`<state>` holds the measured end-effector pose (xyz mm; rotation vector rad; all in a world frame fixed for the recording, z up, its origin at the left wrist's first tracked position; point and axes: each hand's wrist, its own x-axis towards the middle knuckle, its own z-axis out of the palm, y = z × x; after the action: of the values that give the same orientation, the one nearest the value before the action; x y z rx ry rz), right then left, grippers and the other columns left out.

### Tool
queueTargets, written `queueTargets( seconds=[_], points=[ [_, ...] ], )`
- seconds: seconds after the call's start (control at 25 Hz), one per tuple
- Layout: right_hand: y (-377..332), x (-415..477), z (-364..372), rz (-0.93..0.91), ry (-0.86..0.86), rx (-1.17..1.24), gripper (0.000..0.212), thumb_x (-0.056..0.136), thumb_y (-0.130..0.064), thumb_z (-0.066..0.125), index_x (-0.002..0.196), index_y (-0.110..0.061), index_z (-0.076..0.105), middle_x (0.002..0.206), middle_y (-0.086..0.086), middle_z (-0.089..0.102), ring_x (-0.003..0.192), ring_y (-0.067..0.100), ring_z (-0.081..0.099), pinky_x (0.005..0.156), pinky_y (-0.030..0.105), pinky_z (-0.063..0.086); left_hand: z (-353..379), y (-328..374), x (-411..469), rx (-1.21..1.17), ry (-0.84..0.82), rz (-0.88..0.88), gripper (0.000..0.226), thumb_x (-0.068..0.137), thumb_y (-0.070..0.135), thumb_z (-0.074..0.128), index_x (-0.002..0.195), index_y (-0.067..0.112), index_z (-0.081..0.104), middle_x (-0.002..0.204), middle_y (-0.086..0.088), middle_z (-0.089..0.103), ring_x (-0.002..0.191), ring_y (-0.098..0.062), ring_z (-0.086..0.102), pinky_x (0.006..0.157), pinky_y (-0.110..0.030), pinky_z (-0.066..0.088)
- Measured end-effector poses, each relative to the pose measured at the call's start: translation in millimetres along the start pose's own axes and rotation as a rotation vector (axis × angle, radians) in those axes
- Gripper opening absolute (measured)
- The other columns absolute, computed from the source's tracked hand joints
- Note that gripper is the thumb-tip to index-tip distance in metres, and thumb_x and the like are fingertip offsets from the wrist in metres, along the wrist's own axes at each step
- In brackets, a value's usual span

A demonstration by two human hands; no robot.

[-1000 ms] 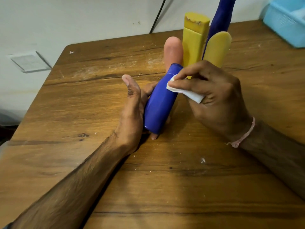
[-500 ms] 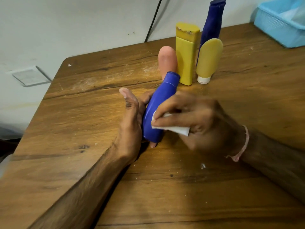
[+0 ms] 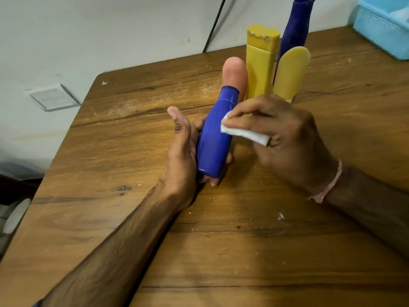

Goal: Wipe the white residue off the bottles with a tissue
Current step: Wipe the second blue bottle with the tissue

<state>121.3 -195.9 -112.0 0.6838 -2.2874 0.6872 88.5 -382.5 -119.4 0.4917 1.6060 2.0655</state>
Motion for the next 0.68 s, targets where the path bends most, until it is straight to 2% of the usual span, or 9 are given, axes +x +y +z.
queueTargets(
  seconds=[0.08,0.2,0.24,0.4,0.48,0.6,0.68],
  points=[
    [3.1,2.3,-4.2,0.051,0.035,0.0,0.025,0.091,0.003,0.069,0.115,-0.002,0.074,0.115,0.013,0.07,0.106,0.027,0.065,0.095,0.037,0.053,0.0,-0.1,0.1,0.012,0.007,-0.003,0.093,0.094,0.07,-0.001,0.126,0.004,0.057,0.067,-0.02,0.057,0.045,-0.023,0.041,0.044,-0.04,0.029],
    [-15.9,-6.0,5.1,-0.165,-0.113,0.057,0.02,0.089,0.003,0.071,0.108,-0.002,0.077,0.113,0.011,0.072,0.094,0.029,0.064,0.088,0.037,0.051,0.8,-1.4,-0.1,-0.007,-0.008,0.016,0.088,0.093,0.07,0.003,0.119,0.012,0.064,0.069,-0.018,0.056,0.043,-0.024,0.043,0.042,-0.031,0.036],
    [-16.3,-5.4,5.3,-0.187,-0.117,0.041,0.021,0.089,0.003,0.07,0.108,-0.002,0.077,0.113,0.011,0.073,0.093,0.03,0.064,0.086,0.039,0.051,1.7,-1.7,0.0,-0.006,-0.018,0.02,0.087,0.092,0.069,0.003,0.117,0.014,0.065,0.068,-0.018,0.055,0.042,-0.024,0.043,0.042,-0.03,0.036],
    [10.4,3.7,-11.0,0.02,0.132,-0.107,0.021,0.091,0.002,0.07,0.111,0.0,0.074,0.115,0.013,0.073,0.098,0.032,0.068,0.09,0.035,0.053,4.4,-5.0,-0.8,0.037,-0.046,0.02,0.087,0.092,0.067,0.001,0.12,0.017,0.066,0.064,-0.02,0.054,0.044,-0.029,0.04,0.042,-0.041,0.034],
    [6.4,0.6,-9.1,-0.024,0.075,-0.055,0.02,0.087,0.002,0.074,0.107,0.001,0.075,0.112,0.013,0.074,0.095,0.032,0.068,0.087,0.039,0.054,3.0,-5.6,-1.2,0.041,-0.056,0.025,0.087,0.091,0.07,0.003,0.121,0.017,0.066,0.067,-0.023,0.053,0.044,-0.026,0.041,0.043,-0.042,0.035],
    [-10.6,-5.8,0.5,-0.229,-0.115,0.073,0.02,0.085,0.004,0.075,0.104,-0.001,0.077,0.111,0.012,0.074,0.09,0.032,0.066,0.081,0.045,0.053,1.5,-3.7,-1.7,0.038,-0.081,0.04,0.092,0.086,0.077,0.013,0.124,0.007,0.06,0.072,-0.028,0.049,0.046,-0.026,0.042,0.043,-0.044,0.037],
    [-2.1,-3.8,-2.4,-0.168,-0.049,0.015,0.022,0.088,0.001,0.071,0.109,-0.001,0.076,0.116,0.012,0.073,0.093,0.032,0.065,0.082,0.044,0.053,1.4,-3.3,-1.0,0.032,-0.083,0.04,0.09,0.09,0.072,0.006,0.123,0.01,0.061,0.067,-0.026,0.05,0.045,-0.026,0.042,0.042,-0.047,0.034]
  ],
)
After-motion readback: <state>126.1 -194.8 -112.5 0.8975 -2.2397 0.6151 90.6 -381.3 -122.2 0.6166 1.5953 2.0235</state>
